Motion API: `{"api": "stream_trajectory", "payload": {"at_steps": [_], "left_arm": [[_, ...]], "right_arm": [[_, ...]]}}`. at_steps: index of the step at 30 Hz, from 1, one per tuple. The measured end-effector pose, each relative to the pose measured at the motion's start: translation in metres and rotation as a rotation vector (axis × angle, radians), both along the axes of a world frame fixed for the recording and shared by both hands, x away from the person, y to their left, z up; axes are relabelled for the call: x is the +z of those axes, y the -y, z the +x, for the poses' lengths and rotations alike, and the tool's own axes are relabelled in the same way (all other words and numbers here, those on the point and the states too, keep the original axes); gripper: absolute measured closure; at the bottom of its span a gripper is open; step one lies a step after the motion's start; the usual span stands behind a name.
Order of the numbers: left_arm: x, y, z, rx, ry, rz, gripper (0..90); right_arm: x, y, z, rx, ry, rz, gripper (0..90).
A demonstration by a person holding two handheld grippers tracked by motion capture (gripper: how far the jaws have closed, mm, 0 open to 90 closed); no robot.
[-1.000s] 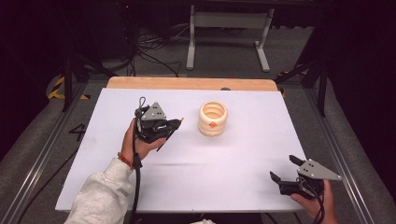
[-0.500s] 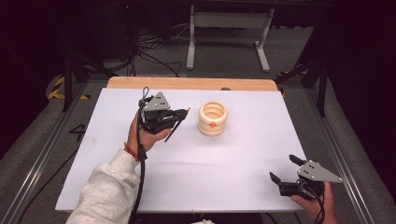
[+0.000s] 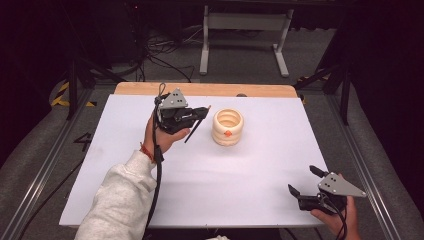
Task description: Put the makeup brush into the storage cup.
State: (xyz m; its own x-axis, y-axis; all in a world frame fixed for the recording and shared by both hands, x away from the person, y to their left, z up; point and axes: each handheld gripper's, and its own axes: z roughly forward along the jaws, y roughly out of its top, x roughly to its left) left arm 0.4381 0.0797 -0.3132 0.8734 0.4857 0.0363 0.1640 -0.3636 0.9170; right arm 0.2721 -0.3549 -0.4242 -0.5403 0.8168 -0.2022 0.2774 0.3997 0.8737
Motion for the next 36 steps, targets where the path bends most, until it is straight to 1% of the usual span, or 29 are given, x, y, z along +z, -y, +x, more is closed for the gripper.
{"api": "stream_trajectory", "payload": {"at_steps": [1, 3, 5, 6, 7, 8, 10, 11, 19, 23, 24, 26, 28, 31, 36], "left_arm": [[0.001, 0.002, 0.001, -0.001, 0.013, 0.009, 83.9], [0.003, 0.004, 0.002, -0.005, 0.014, 0.007, 83.9], [0.006, 0.008, 0.005, -0.007, 0.024, 0.008, 83.9], [0.007, 0.010, 0.006, -0.009, 0.023, -0.001, 83.9], [0.008, 0.011, 0.008, -0.014, 0.031, 0.001, 83.9], [0.009, 0.012, 0.008, -0.013, 0.024, -0.007, 83.9], [0.012, 0.015, 0.011, -0.019, 0.026, -0.017, 83.9], [0.013, 0.016, 0.012, -0.019, 0.037, -0.011, 83.9], [0.016, 0.026, 0.025, -0.024, 0.031, -0.035, 83.9], [0.017, 0.033, 0.031, -0.033, 0.035, -0.045, 83.9], [0.018, 0.035, 0.032, -0.042, 0.028, -0.048, 83.9], [0.018, 0.038, 0.033, -0.042, 0.035, -0.042, 83.9], [0.020, 0.044, 0.037, -0.043, 0.039, -0.052, 83.9], [0.021, 0.046, 0.040, -0.050, 0.036, -0.061, 83.9], [0.021, 0.051, 0.048, -0.047, 0.039, -0.070, 83.9]], "right_arm": [[0.000, 0.000, 0.000, 0.000, 0.001, 0.000, 7.6], [0.000, 0.000, 0.000, 0.002, 0.000, 0.003, 7.6], [0.000, 0.000, -0.001, 0.003, 0.001, 0.006, 7.5], [0.000, 0.000, -0.001, 0.003, 0.002, 0.005, 7.5], [0.000, 0.000, -0.001, 0.003, 0.001, 0.005, 7.5], [0.000, 0.000, -0.001, 0.004, 0.002, 0.005, 7.5], [0.000, 0.000, -0.001, 0.003, 0.003, 0.003, 7.6], [0.000, 0.000, -0.001, 0.003, 0.003, 0.004, 7.6], [0.000, 0.001, -0.001, -0.001, 0.003, 0.010, 7.6], [0.000, 0.001, -0.001, 0.001, 0.005, 0.013, 7.6], [0.000, 0.001, -0.001, 0.003, 0.006, 0.015, 7.6], [0.001, 0.002, -0.002, 0.006, 0.007, 0.021, 7.6], [0.001, 0.002, -0.002, 0.006, 0.007, 0.024, 7.6], [0.000, 0.002, -0.002, 0.004, 0.006, 0.019, 7.5], [0.000, 0.003, -0.002, 0.003, 0.006, 0.025, 7.5]]}}
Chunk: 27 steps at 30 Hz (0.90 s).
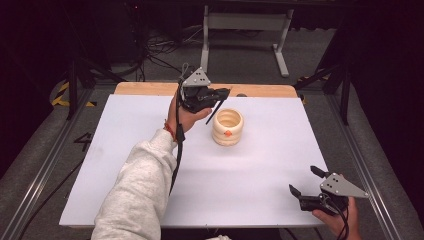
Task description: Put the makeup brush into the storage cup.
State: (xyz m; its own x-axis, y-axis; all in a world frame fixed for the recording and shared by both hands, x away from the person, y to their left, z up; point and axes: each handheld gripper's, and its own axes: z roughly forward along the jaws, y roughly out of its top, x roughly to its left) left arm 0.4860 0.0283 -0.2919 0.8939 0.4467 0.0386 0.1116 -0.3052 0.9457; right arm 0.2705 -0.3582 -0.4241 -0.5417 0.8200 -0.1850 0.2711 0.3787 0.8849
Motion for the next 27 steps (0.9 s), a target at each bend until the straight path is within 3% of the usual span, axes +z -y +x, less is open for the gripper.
{"api": "stream_trajectory", "payload": {"at_steps": [27], "left_arm": [[-0.008, 0.038, 0.031, -0.019, -0.022, -0.019, 83.9]], "right_arm": [[-0.001, 0.003, -0.001, -0.004, -0.002, 0.008, 7.6]]}}
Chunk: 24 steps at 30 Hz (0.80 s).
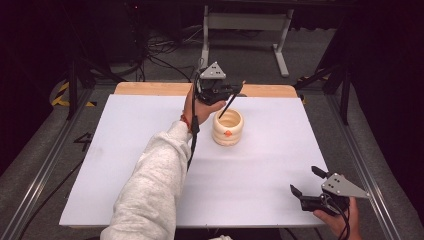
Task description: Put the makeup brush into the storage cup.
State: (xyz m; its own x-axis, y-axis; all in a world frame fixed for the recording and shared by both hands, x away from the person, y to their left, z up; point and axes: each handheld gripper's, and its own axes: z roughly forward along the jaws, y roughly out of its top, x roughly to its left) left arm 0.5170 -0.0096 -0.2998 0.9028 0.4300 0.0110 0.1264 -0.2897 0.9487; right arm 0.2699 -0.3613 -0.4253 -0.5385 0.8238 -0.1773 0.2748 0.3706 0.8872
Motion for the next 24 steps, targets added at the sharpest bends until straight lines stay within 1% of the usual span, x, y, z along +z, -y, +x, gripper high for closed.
{"api": "stream_trajectory", "payload": {"at_steps": [2, 6, 11, 13, 15, 17, 19, 22, 24], "left_arm": [[-0.002, 0.002, 0.001, -0.002, -0.004, 0.009, 83.9], [-0.006, 0.005, 0.006, -0.004, -0.009, 0.000, 83.9], [-0.013, 0.011, 0.011, -0.005, -0.021, 0.014, 83.9], [-0.015, 0.013, 0.013, 0.001, -0.017, 0.019, 83.9], [-0.018, 0.016, 0.016, -0.004, -0.031, 0.016, 83.9], [-0.018, 0.017, 0.016, -0.001, -0.029, 0.023, 83.8], [-0.021, 0.019, 0.018, -0.005, -0.038, 0.021, 83.9], [-0.024, 0.022, 0.019, -0.010, -0.037, 0.032, 83.8], [-0.025, 0.023, 0.019, -0.003, -0.037, 0.033, 83.8]], "right_arm": [[0.000, 0.000, 0.000, -0.001, -0.002, 0.003, 7.6], [0.000, 0.000, 0.000, 0.001, 0.000, -0.001, 7.6], [-0.001, 0.001, 0.000, -0.001, -0.004, 0.000, 7.6], [-0.001, 0.000, 0.000, -0.002, -0.005, -0.005, 7.6], [-0.001, 0.000, 0.000, 0.001, -0.006, -0.006, 7.6], [-0.001, 0.000, -0.001, 0.000, -0.006, -0.007, 7.6], [-0.001, 0.001, -0.001, -0.004, -0.007, -0.006, 7.6], [-0.002, 0.001, -0.001, -0.005, -0.007, -0.008, 7.6], [-0.002, 0.001, -0.001, -0.003, -0.007, -0.006, 7.6]]}}
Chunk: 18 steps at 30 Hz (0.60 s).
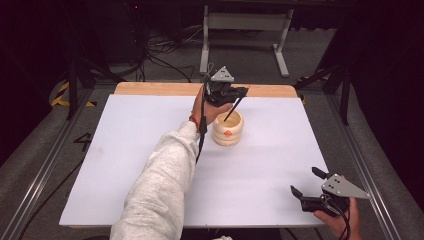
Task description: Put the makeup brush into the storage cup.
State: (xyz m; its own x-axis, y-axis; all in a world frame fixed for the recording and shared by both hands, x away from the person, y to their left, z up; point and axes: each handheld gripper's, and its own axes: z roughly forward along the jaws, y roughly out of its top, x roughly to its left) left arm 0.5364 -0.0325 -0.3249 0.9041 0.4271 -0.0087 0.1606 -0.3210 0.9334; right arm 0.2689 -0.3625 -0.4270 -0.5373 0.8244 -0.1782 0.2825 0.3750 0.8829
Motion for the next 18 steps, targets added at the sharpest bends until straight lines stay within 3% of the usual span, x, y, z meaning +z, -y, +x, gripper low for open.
{"api": "stream_trajectory", "payload": {"at_steps": [18], "left_arm": [[-0.0056, 0.0012, 0.0020, 0.001, -0.031, 0.005, 83.7]], "right_arm": [[-0.0002, -0.0008, 0.0001, 0.001, -0.002, -0.004, 7.7]]}}
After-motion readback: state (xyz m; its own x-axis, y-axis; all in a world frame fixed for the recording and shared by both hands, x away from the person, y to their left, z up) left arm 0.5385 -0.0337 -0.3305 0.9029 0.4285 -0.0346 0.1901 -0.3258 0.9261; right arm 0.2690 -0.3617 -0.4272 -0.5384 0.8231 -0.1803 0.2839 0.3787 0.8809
